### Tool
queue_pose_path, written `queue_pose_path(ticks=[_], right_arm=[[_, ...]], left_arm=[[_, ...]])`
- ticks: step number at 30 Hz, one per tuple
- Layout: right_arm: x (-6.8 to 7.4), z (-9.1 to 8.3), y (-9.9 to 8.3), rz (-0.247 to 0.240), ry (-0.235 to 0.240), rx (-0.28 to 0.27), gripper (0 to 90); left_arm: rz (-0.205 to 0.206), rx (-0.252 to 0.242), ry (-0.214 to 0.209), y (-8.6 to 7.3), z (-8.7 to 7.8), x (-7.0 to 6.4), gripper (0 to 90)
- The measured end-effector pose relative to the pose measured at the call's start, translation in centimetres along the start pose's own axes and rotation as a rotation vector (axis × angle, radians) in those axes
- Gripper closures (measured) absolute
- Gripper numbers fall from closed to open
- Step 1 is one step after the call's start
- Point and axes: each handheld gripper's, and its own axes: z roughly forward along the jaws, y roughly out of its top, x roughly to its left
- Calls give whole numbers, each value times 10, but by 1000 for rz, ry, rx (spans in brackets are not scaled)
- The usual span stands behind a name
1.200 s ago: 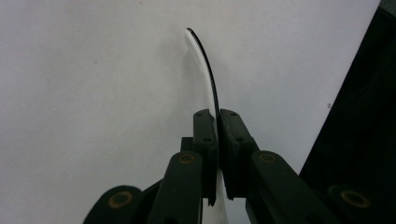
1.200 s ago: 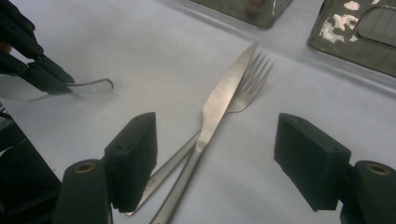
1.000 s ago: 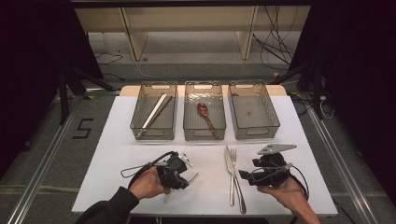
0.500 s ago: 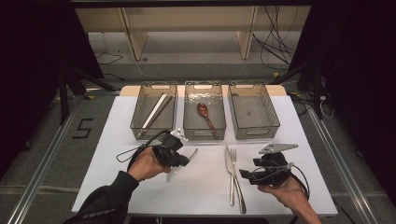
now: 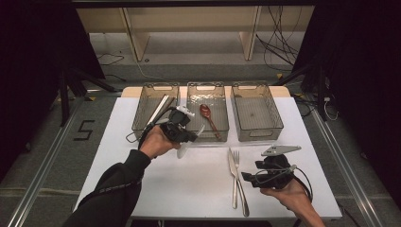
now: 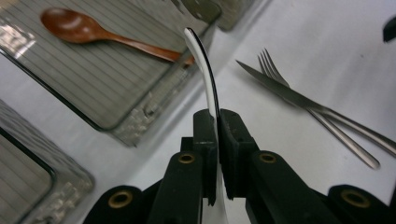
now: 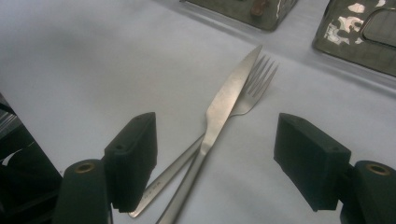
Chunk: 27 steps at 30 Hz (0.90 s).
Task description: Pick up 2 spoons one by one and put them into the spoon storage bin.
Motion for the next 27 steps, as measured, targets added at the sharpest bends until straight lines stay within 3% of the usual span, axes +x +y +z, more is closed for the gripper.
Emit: queue_pose_path(ticks=[14, 27], right_arm=[[0, 0, 1, -4, 5, -2, 309], [0, 0, 0, -3, 11, -4, 309]], left_arm=[[-23, -45, 53, 42, 2, 28, 853], [-62, -73, 99, 65, 19, 45, 853]])
